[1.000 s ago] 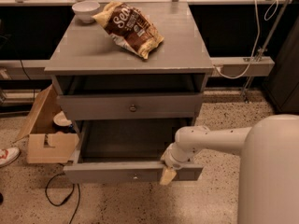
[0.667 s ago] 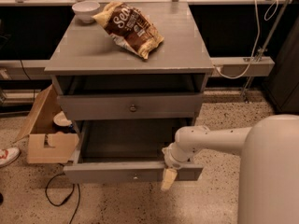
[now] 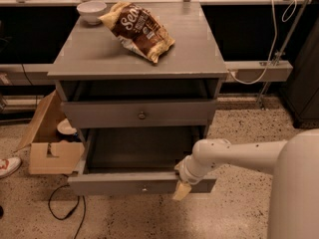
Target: Open middle drawer
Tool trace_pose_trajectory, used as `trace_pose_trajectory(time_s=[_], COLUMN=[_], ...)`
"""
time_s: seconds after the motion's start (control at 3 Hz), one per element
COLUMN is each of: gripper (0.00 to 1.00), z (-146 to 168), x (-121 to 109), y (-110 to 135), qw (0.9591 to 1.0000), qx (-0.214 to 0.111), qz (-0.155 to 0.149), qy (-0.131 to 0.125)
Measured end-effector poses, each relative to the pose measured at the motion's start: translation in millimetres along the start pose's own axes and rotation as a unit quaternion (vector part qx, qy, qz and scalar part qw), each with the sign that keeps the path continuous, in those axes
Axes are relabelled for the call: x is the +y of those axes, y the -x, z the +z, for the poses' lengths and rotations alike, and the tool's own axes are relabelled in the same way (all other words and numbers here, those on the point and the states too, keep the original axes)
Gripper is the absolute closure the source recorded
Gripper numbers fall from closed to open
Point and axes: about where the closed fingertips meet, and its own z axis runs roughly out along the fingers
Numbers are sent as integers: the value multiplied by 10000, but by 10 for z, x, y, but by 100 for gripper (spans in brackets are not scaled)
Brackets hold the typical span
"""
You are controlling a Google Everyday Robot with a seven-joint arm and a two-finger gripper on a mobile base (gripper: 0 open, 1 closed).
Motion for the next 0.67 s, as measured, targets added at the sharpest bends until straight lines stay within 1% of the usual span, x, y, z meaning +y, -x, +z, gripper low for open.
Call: trace_pose_trajectory(time_s=[0.33,0.67], gripper=[54,77], z=[-108,-172], x=[117,197], y=[-42,-97], qw=[9998,9995], qx=[-73,-146], qz=[45,114], qy=[-154,-251])
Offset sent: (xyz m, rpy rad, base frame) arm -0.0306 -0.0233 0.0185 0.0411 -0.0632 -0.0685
